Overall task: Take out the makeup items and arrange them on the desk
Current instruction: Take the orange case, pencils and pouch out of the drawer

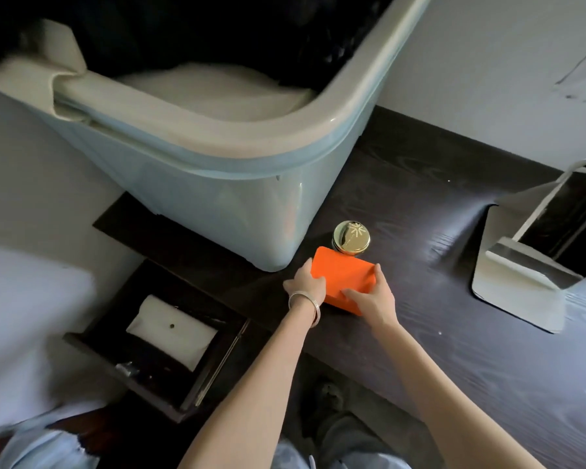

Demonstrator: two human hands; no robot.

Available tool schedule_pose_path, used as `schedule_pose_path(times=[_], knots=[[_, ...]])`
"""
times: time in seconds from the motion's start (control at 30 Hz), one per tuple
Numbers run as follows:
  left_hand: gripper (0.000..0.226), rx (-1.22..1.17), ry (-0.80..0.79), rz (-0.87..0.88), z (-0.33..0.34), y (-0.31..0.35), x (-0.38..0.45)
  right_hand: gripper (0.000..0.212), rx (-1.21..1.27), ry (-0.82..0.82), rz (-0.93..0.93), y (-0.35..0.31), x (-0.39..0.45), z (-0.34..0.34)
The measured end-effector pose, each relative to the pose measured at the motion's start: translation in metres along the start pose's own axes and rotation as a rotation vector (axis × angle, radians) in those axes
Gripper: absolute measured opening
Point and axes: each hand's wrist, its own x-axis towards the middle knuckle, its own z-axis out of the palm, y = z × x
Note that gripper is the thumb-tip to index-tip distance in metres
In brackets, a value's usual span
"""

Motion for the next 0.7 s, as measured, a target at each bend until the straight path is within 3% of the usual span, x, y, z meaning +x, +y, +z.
schedule_pose_path(times=[0.27,0.47,0.7], knots=[[0.056,0.029,0.036,0.034,0.003,-0.001,0.000,0.097,-0.087,-0.040,-0.032,-0.005,0.004,-0.004],[0.058,-0.309,0.052,0.002,-0.014,-0.016,-0.015,0.076,-0.066,-0.037,-0.215,-0.020,-0.033,-0.001],[0.041,-0.444,0.289,-0.032,-0.066,-0.082,-0.030,0.070,-0.131,-0.381,-0.327,-0.036,-0.082,0.073]])
